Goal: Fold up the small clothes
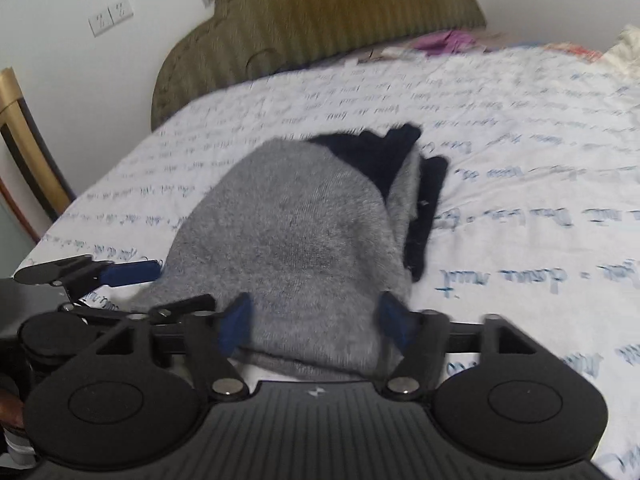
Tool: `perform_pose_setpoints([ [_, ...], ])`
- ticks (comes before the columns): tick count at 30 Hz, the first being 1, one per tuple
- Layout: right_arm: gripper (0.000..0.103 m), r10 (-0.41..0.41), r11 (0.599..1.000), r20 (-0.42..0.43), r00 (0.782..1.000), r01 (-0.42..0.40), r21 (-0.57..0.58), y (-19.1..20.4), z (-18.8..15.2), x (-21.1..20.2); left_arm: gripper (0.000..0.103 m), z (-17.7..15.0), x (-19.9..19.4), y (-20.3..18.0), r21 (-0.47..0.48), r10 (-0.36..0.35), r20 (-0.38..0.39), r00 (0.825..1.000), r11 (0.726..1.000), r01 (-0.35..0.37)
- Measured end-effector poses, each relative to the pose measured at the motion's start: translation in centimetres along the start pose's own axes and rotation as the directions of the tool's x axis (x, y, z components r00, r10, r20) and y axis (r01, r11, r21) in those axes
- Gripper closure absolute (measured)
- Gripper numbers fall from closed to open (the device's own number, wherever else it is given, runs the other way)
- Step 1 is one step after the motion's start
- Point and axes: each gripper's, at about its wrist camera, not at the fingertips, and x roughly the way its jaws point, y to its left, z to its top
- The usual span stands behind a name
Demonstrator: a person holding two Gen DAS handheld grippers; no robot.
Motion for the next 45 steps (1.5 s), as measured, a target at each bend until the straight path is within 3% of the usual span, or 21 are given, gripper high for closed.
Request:
perform_pose_setpoints([
  [1, 0.021, -0.023, 1.0, 0.019, 1.0, 0.023, 0.002, 0.1, -0.5, -0.8, 0.022, -0.2, -0.6, 0.2, -0.004, 0.013, 0.007, 1.0, 1.0, -0.013],
  [4, 0.021, -0.091, 0.996, 0.03, 0.995, 0.091, 0.015, 0.2, -2.2, -2.2, 0.006, -1.5, -1.6, 1.2, -0.046, 0.052, 0.007, 0.999, 0.998, -0.052],
  [8, 0.02, -0.207, 0.977, -0.041, 0.978, 0.208, 0.046, -0.1, -4.7, -1.5, 0.004, -3.4, -0.4, 1.3, -0.069, 0.08, -0.056, 0.995, 0.994, -0.083],
  [9, 0.02, -0.224, 0.973, -0.064, 0.972, 0.227, 0.047, -0.1, -5.4, -1.1, 0.0, -3.7, -0.1, 1.1, -0.057, 0.096, -0.046, 0.994, 0.994, -0.098],
  [11, 0.008, -0.265, 0.964, -0.022, 0.964, 0.265, -0.006, 0.9, -6.0, -0.8, 0.0, -4.0, 0.4, 0.6, -0.04, 0.136, -0.016, 0.991, 0.99, -0.137],
  [13, 0.0, -0.295, 0.956, -0.042, 0.955, 0.295, -0.008, 1.4, -5.6, 0.0, 0.0, -4.3, 0.6, 0.5, -0.038, 0.144, 0.01, 0.99, 0.989, -0.143],
  [16, 0.0, -0.333, 0.943, -0.05, 0.942, 0.334, 0.006, 1.6, -4.9, 1.3, 0.001, -4.3, 0.7, 0.9, -0.064, 0.122, 0.001, 0.992, 0.99, -0.122],
  [20, 0.0, -0.35, 0.936, 0.027, 0.936, 0.349, 0.037, 1.3, -5.8, 1.6, 0.001, -4.3, 0.9, 1.7, -0.101, 0.082, -0.013, 0.997, 0.991, -0.083],
  [31, 0.0, -0.36, 0.933, 0.127, 0.924, 0.359, 0.038, 1.7, -7.8, 0.9, 0.001, -4.4, 1.0, 1.2, -0.094, 0.112, -0.007, 0.994, 0.989, -0.112],
  [45, 0.0, -0.365, 0.931, 0.164, 0.917, 0.36, 0.058, 1.9, -8.3, 0.8, 0.001, -4.4, 1.0, 1.3, -0.099, 0.108, -0.005, 0.994, 0.989, -0.108],
])
